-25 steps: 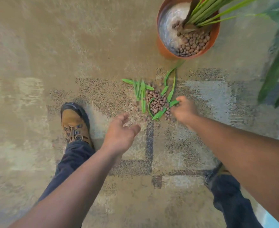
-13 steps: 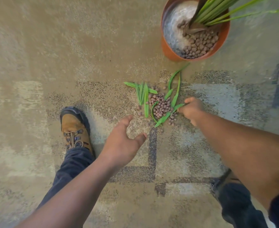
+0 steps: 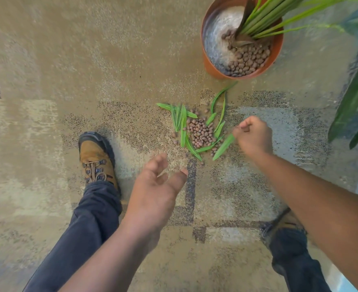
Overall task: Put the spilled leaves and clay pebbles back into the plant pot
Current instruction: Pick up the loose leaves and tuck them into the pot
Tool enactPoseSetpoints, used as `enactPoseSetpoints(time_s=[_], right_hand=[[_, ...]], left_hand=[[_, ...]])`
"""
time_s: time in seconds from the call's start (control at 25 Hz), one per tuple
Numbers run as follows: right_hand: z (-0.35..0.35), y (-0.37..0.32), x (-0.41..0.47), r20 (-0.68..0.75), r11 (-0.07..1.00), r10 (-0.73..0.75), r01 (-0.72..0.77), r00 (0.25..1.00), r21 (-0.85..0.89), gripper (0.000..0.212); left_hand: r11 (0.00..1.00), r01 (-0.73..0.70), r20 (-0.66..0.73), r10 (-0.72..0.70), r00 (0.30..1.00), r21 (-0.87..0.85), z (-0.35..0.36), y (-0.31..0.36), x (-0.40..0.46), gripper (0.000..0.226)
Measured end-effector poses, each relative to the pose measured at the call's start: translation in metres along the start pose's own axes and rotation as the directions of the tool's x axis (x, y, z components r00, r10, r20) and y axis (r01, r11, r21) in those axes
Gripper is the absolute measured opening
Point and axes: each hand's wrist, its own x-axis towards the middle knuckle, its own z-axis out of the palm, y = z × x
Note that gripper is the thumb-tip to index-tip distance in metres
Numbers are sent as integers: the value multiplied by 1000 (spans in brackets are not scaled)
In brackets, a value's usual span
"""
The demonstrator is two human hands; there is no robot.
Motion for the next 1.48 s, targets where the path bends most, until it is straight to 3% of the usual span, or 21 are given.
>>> enactPoseSetpoints(time_s=[0.24, 0.32, 0.4, 0.56, 0.68, 0.8, 0.96, 1.0, 1.08, 1.16, 1.24, 1.28, 1.36, 1.48], right_hand=[[-30, -56, -1, -238, 933, -89, 164, 967, 319, 20], [-32, -80, 9, -287, 859, -65, 200, 956, 472, 20], [-32, -103, 28, -319, 739, 52, 179, 946, 650, 17], [-35, -134, 60, -183, 436, 400, -11, 898, 900, 17], [-37, -143, 66, -62, 272, 489, -84, 870, 959, 20], [-35, -149, 73, -11, 158, 535, -87, 844, 984, 17], [-17, -161, 78, 48, 253, 548, -220, 835, 942, 33], [-12, -163, 78, 51, 331, 536, -265, 843, 906, 28], [0, -163, 76, -33, 590, 471, -288, 881, 754, 12], [10, -160, 69, -180, 792, 339, -176, 923, 585, 7], [17, -150, 55, -311, 913, 156, -17, 938, 407, 17], [23, -139, 47, -311, 952, 60, 40, 948, 305, 22], [41, -111, 37, -147, 986, -40, 63, 988, 156, 21], [68, -67, 35, 18, 994, -16, 18, 1000, -108, 23]], left_hand=[[999, -45, 32, 44, 998, 18, 18, 29, 21, 67], [998, -60, 51, 61, 997, -28, 31, 32, 23, 66], [998, -6, 127, 14, 992, -58, 38, 29, 17, 72], [982, 31, 77, -17, 997, -188, 31, 38, 23, 69], [952, 64, 44, -53, 998, -299, 27, 51, 23, 60], [912, 137, 77, -116, 990, -387, 27, 57, 20, 74], [850, 157, 28, -166, 986, -503, 20, 64, 25, 51], [839, 157, 18, -174, 985, -520, 19, 67, 27, 46], [827, 161, 12, -184, 983, -539, 17, 70, 28, 44], [823, 169, 17, -191, 981, -542, 15, 73, 28, 45], [822, 163, 9, -188, 982, -546, 12, 74, 29, 39], [819, 154, -3, -186, 983, -553, 9, 74, 30, 35], [810, 125, -25, -170, 985, -573, 2, 74, 32, 28], [842, 93, -48, -139, 989, -532, -10, 70, 38, 26]])
